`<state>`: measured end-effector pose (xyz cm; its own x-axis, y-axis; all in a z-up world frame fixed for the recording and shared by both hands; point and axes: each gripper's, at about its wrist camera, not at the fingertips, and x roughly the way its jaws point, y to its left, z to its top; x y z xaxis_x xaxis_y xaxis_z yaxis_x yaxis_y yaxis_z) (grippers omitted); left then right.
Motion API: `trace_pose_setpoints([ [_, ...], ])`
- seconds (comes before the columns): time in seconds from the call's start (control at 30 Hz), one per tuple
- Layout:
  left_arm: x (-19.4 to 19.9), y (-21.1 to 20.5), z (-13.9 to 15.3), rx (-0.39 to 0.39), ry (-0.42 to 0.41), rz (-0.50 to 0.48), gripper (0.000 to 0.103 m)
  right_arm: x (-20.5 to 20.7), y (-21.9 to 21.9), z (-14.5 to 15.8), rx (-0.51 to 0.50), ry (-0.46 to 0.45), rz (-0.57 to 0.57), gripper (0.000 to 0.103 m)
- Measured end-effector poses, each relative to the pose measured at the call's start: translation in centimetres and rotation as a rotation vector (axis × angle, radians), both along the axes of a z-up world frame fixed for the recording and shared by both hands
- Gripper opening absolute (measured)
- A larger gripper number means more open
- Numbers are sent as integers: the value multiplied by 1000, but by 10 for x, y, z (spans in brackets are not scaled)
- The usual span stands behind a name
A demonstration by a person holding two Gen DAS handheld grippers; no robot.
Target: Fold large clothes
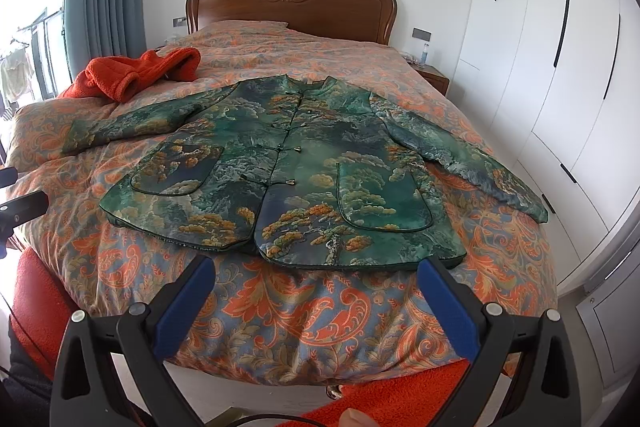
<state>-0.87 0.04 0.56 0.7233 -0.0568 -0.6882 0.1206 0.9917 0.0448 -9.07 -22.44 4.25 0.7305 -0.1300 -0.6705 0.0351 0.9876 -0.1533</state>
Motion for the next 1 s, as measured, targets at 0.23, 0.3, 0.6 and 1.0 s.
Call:
trace_pose_setpoints([
  [0.23,-1,0,0,3,-2,1,103,0,0,0,0,0,0,103],
  [0.3,-1,0,-1,2,-1,1,103,0,0,0,0,1,0,103],
  [0.6,-1,0,0,3,-2,1,103,0,0,0,0,1,1,103],
  [1.0,-2,1,0,6,-5,2,103,-1,1,-2,-1,2,2,103],
])
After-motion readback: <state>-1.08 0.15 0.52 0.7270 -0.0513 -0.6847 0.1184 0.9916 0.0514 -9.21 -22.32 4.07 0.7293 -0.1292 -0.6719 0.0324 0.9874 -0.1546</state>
